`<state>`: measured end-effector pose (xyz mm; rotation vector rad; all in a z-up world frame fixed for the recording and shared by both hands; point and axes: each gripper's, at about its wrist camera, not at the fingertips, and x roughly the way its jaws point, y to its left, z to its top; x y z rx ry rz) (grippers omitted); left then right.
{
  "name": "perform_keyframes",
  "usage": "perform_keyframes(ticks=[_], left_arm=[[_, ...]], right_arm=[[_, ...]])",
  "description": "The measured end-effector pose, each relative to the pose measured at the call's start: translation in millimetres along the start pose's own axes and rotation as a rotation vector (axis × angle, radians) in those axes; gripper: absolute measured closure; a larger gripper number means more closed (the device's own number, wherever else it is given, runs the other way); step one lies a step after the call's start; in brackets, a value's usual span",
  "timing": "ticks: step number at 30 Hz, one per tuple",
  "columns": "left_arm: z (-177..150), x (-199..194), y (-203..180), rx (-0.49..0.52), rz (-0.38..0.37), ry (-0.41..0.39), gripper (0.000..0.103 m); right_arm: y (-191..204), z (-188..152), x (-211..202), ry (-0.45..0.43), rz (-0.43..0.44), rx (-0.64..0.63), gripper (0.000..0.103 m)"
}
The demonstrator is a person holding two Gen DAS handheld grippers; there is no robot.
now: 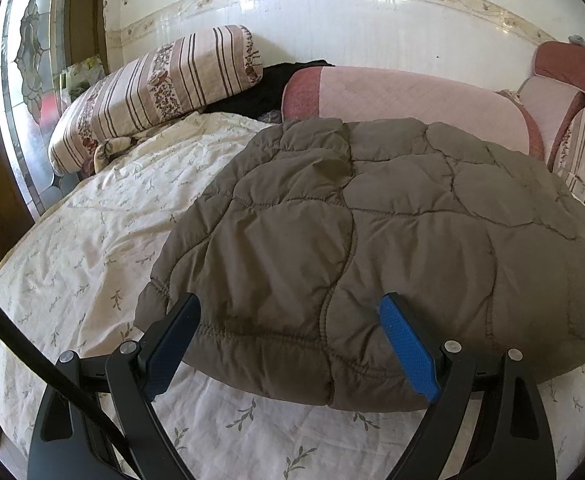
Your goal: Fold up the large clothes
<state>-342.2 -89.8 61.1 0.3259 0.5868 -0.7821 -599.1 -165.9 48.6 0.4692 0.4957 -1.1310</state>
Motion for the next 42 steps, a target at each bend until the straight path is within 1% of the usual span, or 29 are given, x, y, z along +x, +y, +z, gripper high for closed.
perform_keyframes(ticks=[7, 14, 22, 29, 31, 33, 36, 38, 42], left_arm=[[-1, -11, -6, 0.032, -0.012, -0.037, 0.012], [-2, -12, -10, 0.050, -0.017, -0.039, 0.012], [-2, -13, -11, 0.049, -0.026, -0.038, 0.012], [-1, -21, -10, 0.039, -0.031, -0.065, 0.012], [0, -28, -7, 0.027, -0.045, -0.078, 0.012], [0, -41, -3, 0.014, -0.053, -0.088, 0.012], [7, -68, 2, 0.000, -0.053, -0.101, 0.012], [13, -89, 6, -0.009, -0.082, -0.109, 0.012], [22, -128, 13, -0.012, -0.118, -0.132, 0.013]], right_arm=[[3, -1, -9, -0.026, 0.006, -0.027, 0.038], [1, 0, -11, -0.029, 0.006, -0.025, 0.038], [1, 0, -9, -0.028, 0.004, -0.030, 0.038], [5, 0, -16, -0.046, -0.003, -0.049, 0.038], [9, 1, -30, -0.068, -0.007, -0.049, 0.038], [16, 3, -54, -0.105, 0.008, -0.044, 0.038], [27, 6, -91, -0.139, 0.031, -0.051, 0.038], [32, 8, -114, -0.154, 0.055, -0.050, 0.034], [40, 13, -150, -0.179, 0.077, -0.070, 0.032]])
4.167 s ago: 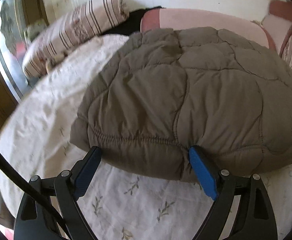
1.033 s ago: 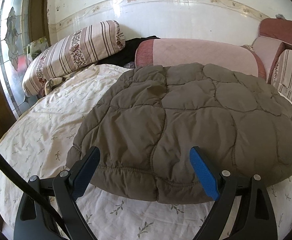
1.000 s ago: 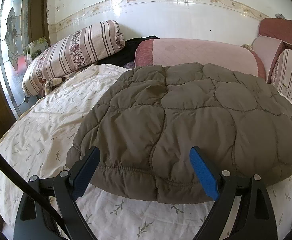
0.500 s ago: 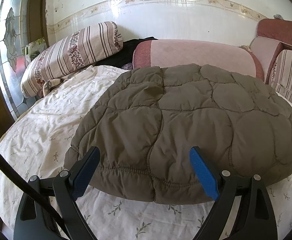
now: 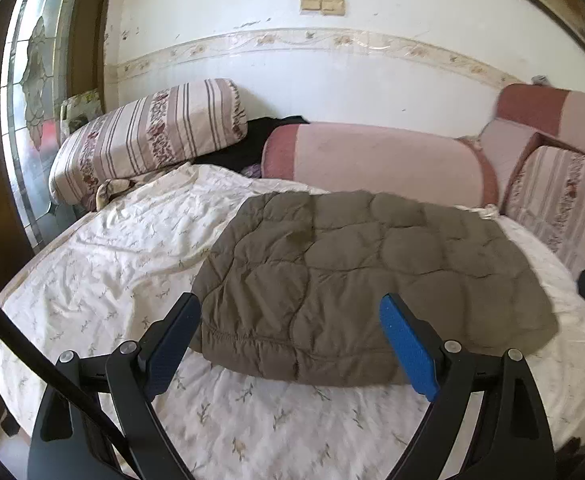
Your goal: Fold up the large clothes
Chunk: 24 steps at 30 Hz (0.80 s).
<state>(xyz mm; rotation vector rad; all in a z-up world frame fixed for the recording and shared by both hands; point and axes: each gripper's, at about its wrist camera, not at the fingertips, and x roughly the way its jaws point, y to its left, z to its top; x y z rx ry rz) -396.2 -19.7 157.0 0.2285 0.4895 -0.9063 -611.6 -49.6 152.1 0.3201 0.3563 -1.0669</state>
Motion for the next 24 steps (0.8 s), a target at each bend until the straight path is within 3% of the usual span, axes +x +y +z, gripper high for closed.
perform_keyframes(ticks=[9, 24], left_arm=[[9, -52, -2, 0.012, -0.063, -0.028, 0.010], [7, -59, 3, 0.016, -0.049, -0.002, 0.008]], right_arm=[[15, 16, -53, -0.073, 0.033, -0.024, 0.025], [22, 16, -64, -0.068, 0.030, -0.033, 0.023]])
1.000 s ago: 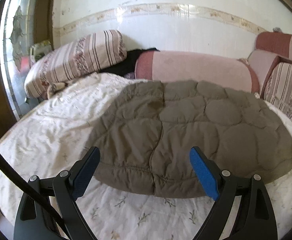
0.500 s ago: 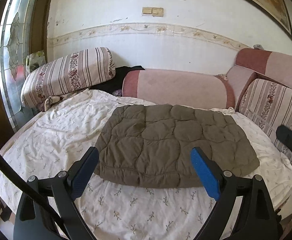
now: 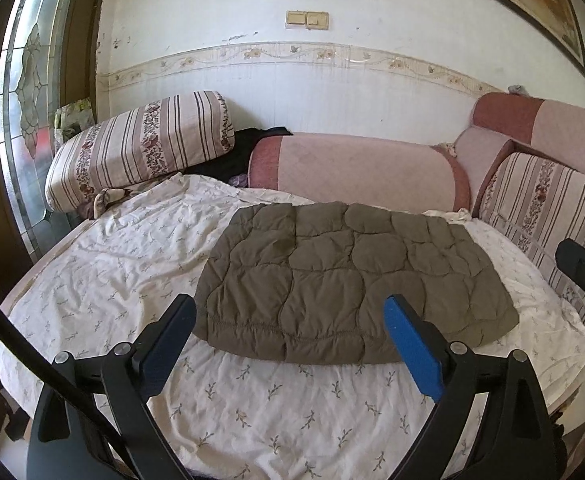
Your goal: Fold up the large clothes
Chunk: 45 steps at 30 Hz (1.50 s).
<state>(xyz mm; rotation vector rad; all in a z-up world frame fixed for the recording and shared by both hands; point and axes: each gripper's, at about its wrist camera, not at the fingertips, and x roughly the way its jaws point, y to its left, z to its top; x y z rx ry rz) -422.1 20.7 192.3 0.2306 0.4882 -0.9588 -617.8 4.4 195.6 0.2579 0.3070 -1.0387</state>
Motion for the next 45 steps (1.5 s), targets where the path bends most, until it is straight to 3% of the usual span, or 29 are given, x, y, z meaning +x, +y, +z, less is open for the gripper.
perform_keyframes(ticks=[12, 17, 21, 29, 45], left_arm=[[-1, -2, 1, 0.003, -0.010, 0.015, 0.004], [1, 1, -3, 0.026, 0.034, 0.044, 0.004], [1, -3, 1, 0.017, 0.014, 0.030, 0.004], [3, -6, -2, 0.027, 0.122, 0.001, 0.004], [4, -4, 3, 0.031, 0.162, 0.009, 0.004]], right_arm=[[-5, -3, 8, 0.012, -0.004, 0.005, 0.022], [-10, -4, 9, 0.015, -0.012, 0.009, 0.021], [-11, -3, 9, 0.020, -0.026, 0.007, 0.021], [-11, -5, 11, 0.032, -0.050, -0.003, 0.020], [-7, -9, 18, 0.054, -0.060, -0.019, 0.020]])
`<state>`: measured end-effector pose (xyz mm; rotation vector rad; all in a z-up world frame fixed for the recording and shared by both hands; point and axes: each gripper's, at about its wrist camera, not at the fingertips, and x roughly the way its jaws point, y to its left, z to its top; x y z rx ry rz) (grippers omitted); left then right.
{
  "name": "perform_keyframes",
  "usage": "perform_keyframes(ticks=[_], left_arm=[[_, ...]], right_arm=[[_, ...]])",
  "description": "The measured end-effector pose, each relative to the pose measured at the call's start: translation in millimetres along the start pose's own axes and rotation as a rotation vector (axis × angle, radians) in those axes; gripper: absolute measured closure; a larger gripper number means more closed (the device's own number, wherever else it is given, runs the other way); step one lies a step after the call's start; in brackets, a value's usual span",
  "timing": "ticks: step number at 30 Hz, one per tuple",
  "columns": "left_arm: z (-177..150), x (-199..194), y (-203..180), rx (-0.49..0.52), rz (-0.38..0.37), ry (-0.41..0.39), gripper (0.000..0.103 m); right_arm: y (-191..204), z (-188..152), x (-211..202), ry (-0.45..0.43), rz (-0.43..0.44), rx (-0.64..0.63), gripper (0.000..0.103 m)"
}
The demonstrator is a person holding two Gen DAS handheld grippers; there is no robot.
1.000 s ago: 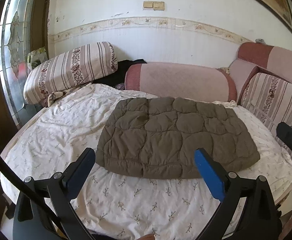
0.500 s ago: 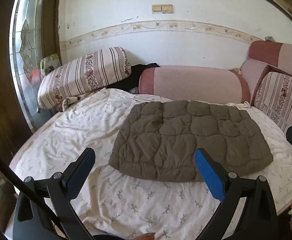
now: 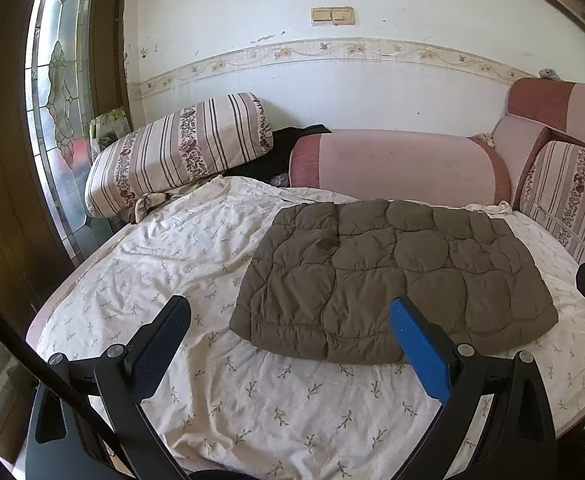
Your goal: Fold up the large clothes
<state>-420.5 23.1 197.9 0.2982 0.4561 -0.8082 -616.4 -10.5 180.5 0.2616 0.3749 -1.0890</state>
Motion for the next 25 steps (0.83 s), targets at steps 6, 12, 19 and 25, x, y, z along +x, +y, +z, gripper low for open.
perform_keyframes(ticks=[6, 12, 19, 25], left_arm=[[0, 0, -1, -0.004, 0.002, 0.000, 0.004], [1, 1, -2, 0.001, 0.000, 0.000, 0.004], [-1, 2, 0, 0.007, -0.008, 0.012, 0.004], [-4, -2, 9, -0.013, -0.039, -0.025, 0.004]], right_arm=[[-1, -1, 1, 0.004, 0.002, -0.001, 0.020], [-2, -2, 4, 0.011, 0.003, -0.001, 0.020], [-3, -3, 7, 0.014, 0.005, -0.003, 0.020], [-6, -4, 9, 0.022, 0.001, 0.000, 0.020]])
